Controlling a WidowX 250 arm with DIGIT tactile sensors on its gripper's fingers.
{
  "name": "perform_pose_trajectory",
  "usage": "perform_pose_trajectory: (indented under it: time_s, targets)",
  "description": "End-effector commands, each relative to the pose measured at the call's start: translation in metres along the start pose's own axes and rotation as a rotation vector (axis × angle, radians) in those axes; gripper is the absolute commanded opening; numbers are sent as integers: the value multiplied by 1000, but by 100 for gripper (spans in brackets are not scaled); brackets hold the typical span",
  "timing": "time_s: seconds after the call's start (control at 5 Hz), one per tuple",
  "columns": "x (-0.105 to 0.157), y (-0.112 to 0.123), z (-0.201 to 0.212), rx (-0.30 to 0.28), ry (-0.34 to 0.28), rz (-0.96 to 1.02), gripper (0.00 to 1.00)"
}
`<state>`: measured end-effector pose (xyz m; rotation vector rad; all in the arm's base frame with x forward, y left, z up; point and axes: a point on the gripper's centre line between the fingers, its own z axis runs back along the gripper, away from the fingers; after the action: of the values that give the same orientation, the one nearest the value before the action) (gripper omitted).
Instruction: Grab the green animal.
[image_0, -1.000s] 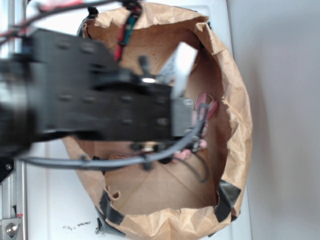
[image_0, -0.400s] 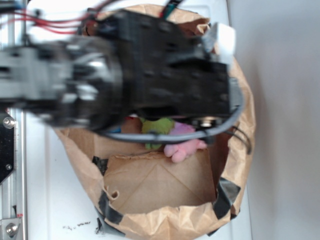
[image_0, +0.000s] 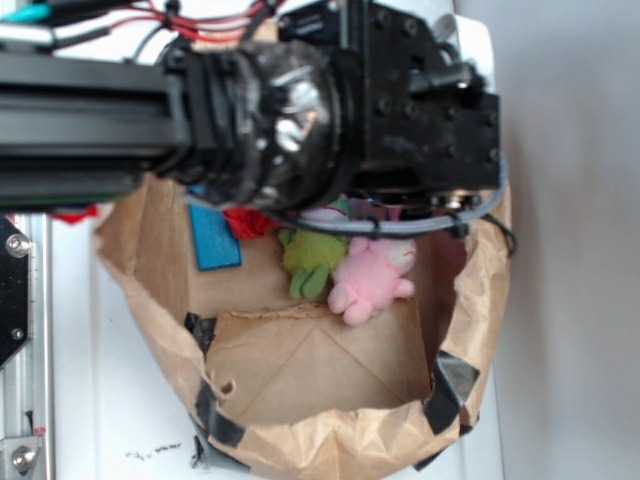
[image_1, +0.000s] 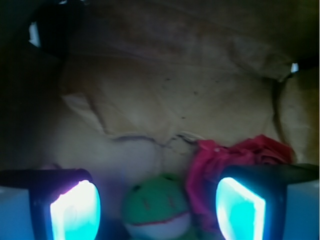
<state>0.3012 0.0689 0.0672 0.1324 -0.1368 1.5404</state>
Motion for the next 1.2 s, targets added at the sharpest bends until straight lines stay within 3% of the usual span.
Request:
perform_pose_trajectory:
  time_s: [0.0,0.2,0.6,1.0]
  targets:
    - [4,10,28,27,-25,53,100]
    - [3,21,39,9,-2,24,100]
    - [17,12,45,110,61,130,100]
    - [20,1,42,201,74,217,100]
